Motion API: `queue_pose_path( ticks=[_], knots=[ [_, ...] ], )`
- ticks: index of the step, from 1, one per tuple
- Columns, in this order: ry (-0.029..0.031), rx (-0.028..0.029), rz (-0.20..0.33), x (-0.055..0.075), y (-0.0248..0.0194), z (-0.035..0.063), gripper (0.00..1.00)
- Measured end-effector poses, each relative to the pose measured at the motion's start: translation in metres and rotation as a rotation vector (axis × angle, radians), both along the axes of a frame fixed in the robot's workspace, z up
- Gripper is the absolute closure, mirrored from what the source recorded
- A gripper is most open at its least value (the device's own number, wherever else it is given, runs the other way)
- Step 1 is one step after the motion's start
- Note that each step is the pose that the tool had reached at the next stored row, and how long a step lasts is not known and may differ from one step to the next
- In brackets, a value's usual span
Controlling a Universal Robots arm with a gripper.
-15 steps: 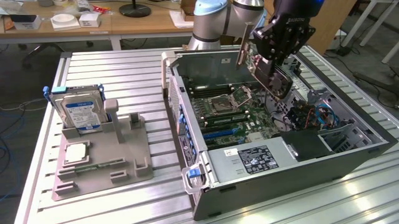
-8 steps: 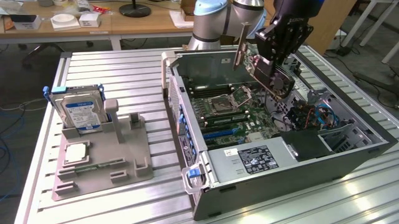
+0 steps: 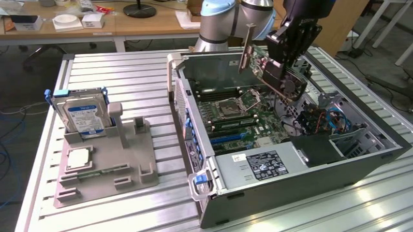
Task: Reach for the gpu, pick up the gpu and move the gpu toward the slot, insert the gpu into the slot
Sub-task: 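Insert the gpu into the slot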
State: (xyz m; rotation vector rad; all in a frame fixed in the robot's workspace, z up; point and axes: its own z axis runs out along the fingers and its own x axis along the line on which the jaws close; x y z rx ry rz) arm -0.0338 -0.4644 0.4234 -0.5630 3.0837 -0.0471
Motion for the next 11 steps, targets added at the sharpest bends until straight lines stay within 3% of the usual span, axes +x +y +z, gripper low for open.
queue_pose_path(
  ticks=[11],
  knots=[
    [0.0,-0.0001,0.141,0.0,0.0,0.0,0.74]
  ],
)
